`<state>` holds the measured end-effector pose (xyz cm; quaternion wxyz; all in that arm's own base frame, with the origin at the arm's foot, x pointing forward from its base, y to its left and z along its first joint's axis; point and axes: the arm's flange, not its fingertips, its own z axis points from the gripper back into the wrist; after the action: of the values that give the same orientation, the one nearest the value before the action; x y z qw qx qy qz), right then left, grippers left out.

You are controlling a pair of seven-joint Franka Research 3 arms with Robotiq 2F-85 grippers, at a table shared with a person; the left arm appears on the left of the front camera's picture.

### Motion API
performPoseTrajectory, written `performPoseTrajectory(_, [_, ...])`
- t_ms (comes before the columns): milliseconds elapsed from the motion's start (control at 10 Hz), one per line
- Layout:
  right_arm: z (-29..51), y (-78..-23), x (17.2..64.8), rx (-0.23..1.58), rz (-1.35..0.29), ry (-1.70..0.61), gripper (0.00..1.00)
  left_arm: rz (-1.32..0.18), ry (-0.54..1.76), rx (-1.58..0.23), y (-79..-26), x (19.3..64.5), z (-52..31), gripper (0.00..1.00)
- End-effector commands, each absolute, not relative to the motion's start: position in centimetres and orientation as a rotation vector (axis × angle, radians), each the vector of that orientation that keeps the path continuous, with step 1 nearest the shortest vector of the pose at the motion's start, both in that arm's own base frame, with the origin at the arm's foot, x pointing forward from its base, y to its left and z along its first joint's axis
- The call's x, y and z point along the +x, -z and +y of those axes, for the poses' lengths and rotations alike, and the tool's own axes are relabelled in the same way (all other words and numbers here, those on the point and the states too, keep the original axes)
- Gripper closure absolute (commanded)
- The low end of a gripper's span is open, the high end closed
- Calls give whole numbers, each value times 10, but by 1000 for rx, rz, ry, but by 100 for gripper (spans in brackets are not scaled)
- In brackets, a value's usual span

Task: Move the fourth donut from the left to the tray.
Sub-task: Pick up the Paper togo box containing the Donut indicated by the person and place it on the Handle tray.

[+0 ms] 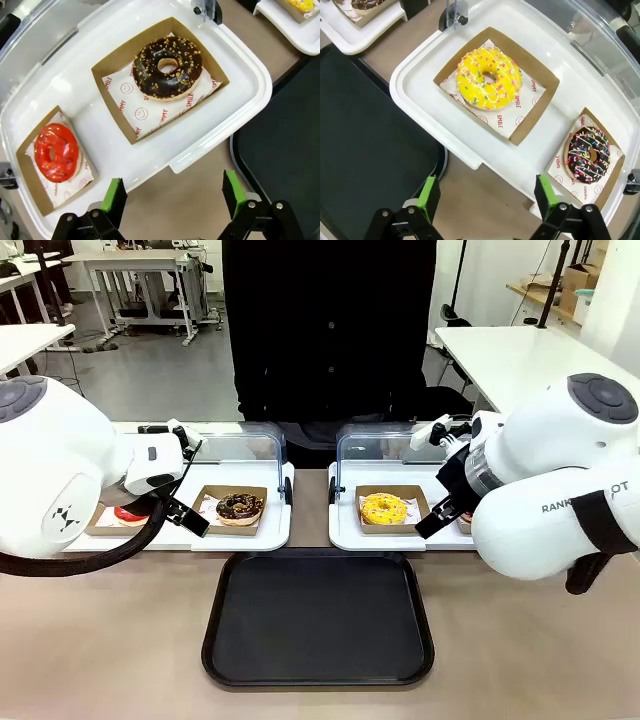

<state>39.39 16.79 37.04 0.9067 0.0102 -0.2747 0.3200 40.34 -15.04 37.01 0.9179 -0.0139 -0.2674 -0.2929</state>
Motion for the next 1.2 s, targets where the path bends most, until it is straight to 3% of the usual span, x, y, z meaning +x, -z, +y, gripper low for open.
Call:
performPoseTrajectory(0, [168,-371,394,21,-567,-661,0,-550,602,-29,-370,403,-150,0])
performPoseTrajectory(900, [168,-370,394,21,-567,-661,0,-550,602,-29,-370,403,-150,0])
performPoseTrajectory(1100, [143,-437,405,98,-629,-603,0,-575,597,-152,-429,412,-111,0])
